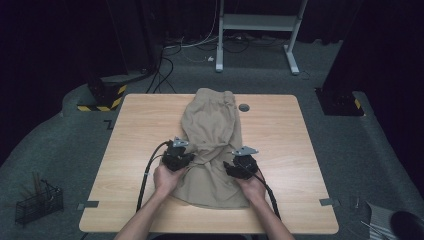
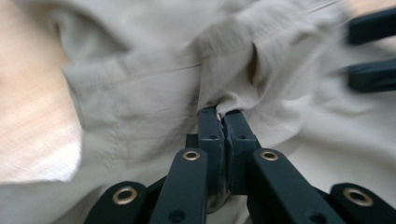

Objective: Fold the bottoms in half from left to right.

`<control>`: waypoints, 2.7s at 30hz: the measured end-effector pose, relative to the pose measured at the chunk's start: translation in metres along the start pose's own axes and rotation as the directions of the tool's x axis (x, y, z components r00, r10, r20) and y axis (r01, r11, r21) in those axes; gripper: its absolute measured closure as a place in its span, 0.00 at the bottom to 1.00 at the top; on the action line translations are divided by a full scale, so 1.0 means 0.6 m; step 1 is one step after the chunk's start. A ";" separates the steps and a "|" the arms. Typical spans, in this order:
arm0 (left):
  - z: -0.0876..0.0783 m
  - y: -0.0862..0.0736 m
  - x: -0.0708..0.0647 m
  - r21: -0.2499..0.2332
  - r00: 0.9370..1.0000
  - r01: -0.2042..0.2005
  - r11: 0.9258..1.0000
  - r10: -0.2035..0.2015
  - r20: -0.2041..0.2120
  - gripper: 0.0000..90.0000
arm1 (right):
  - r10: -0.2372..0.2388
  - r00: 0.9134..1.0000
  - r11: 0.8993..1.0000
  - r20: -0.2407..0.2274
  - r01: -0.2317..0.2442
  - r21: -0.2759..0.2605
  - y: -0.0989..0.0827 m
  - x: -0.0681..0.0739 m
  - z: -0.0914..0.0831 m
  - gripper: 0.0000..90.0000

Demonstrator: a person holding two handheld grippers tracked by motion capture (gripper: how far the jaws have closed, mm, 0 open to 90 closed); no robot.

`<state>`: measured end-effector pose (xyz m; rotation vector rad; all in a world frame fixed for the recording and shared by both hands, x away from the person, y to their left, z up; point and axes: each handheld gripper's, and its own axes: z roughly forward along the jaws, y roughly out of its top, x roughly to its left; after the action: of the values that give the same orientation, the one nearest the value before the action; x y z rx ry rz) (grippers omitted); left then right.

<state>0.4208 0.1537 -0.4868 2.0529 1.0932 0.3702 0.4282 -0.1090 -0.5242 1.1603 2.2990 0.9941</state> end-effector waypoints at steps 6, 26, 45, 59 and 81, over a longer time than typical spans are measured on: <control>-0.042 0.000 -0.061 -0.055 0.993 -0.098 0.994 0.101 0.055 0.97 | 0.012 1.000 1.000 -0.008 -0.012 0.008 -0.004 0.007 -0.009 0.48; 0.044 -0.007 -0.037 0.047 1.000 -0.019 0.999 0.018 0.015 0.97 | -0.020 1.000 1.000 -0.023 0.020 -0.004 -0.015 0.001 -0.017 0.53; 0.007 -0.019 -0.108 -0.002 0.993 -0.079 0.997 0.079 0.094 0.72 | -0.004 1.000 1.000 -0.011 0.004 -0.002 -0.016 0.003 -0.018 0.51; -0.078 -0.025 -0.034 -0.085 0.999 0.006 0.996 -0.009 -0.035 0.52 | 0.051 0.999 0.999 0.003 -0.051 0.005 -0.018 -0.027 -0.087 0.56; -0.074 -0.085 -0.004 0.003 0.997 0.078 0.997 -0.078 -0.004 0.45 | -0.032 0.984 0.999 -0.174 0.038 0.030 0.089 0.043 -0.033 0.74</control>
<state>0.3650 0.1909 -0.4947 2.0069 1.1725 0.3332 0.4300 -0.0750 -0.4718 1.0800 2.4704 1.0868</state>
